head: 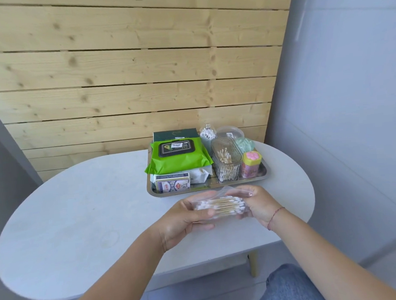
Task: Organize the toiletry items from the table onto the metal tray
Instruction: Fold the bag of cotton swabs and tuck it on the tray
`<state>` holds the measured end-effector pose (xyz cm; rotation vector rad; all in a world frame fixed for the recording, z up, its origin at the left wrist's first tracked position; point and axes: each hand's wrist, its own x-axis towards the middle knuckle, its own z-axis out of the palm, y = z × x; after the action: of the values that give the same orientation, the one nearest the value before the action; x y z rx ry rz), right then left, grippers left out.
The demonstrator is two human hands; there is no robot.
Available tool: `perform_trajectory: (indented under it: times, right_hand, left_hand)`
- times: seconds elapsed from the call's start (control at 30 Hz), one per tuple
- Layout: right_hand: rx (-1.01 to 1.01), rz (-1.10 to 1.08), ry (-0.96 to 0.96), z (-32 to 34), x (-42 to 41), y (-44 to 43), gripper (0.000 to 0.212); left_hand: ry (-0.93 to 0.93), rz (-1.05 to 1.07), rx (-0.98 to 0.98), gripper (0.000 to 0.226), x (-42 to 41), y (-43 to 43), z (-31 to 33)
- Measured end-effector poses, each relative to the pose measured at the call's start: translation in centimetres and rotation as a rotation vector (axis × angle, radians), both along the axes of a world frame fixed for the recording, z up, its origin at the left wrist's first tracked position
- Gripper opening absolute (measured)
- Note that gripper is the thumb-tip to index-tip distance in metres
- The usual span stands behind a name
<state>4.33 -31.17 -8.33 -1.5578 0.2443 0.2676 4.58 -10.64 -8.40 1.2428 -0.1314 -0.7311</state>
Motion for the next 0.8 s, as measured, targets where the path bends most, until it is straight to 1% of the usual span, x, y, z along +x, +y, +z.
perform_trajectory:
  times: [0.1,0.13,0.2,0.23,0.27,0.33,0.4,0.43,0.5,0.57,0.6,0.67,0.73,0.8]
  right_hand:
    - [0.036,0.005,0.078,0.3,0.4,-0.2,0.048]
    - [0.065,0.012,0.079,0.5,0.6,-0.4,0.046]
    - [0.122,0.063,0.042,0.9,0.7,-1.1,0.032]
    - [0.114,0.102,0.016,1.2,0.7,-1.4,0.031]
    - [0.061,0.144,-0.019,1.5,0.7,-1.6,0.031]
    - [-0.125,0.201,-0.146,1.7,0.7,-1.5,0.031]
    - [-0.300,0.161,-0.288,1.5,1.0,-1.0,0.035]
    - [-0.370,0.104,-0.343,1.3,1.3,-0.6,0.036]
    - [-0.491,-0.014,-0.436,1.0,2.0,-0.2,0.034]
    - [-0.636,-0.076,-0.537,0.5,2.8,0.1,0.033]
    - [-0.702,-0.087,-0.588,0.3,3.1,0.3,0.033]
    - [-0.812,-0.098,-0.672,-0.2,3.6,0.8,0.033]
    - [-0.935,-0.112,-0.737,-0.6,3.8,1.3,0.031]
    - [-1.083,-0.142,-0.823,-1.3,3.8,1.7,0.029]
  left_hand:
    - [0.062,0.158,0.025,0.035,0.5,-1.0,0.0]
    - [0.083,0.207,0.018,0.031,0.8,-1.2,0.0]
    - [0.097,0.293,0.003,0.023,1.5,-1.6,0.2]
    - [0.096,0.330,-0.003,0.020,1.8,-1.7,0.3]
    - [0.092,0.362,-0.003,0.018,2.0,-2.0,0.5]
    - [0.054,0.409,0.031,0.016,2.1,-2.8,1.1]
    - [-0.023,0.462,0.102,0.013,2.1,-3.6,1.8]
    - [-0.086,0.493,0.165,0.010,2.2,-3.8,2.0]
    - [-0.300,0.558,0.369,0.007,2.7,-3.8,2.2]
    - [-0.541,0.561,0.624,0.023,3.2,-3.2,2.4]
    - [-0.643,0.526,0.770,0.031,3.4,-3.0,2.4]
    - [-0.850,0.442,1.019,0.037,3.6,-2.8,2.2]
    - [-1.029,0.406,1.139,0.035,4.0,-2.8,1.8]
    - [-1.112,0.389,1.191,0.029,4.6,-2.8,1.2]
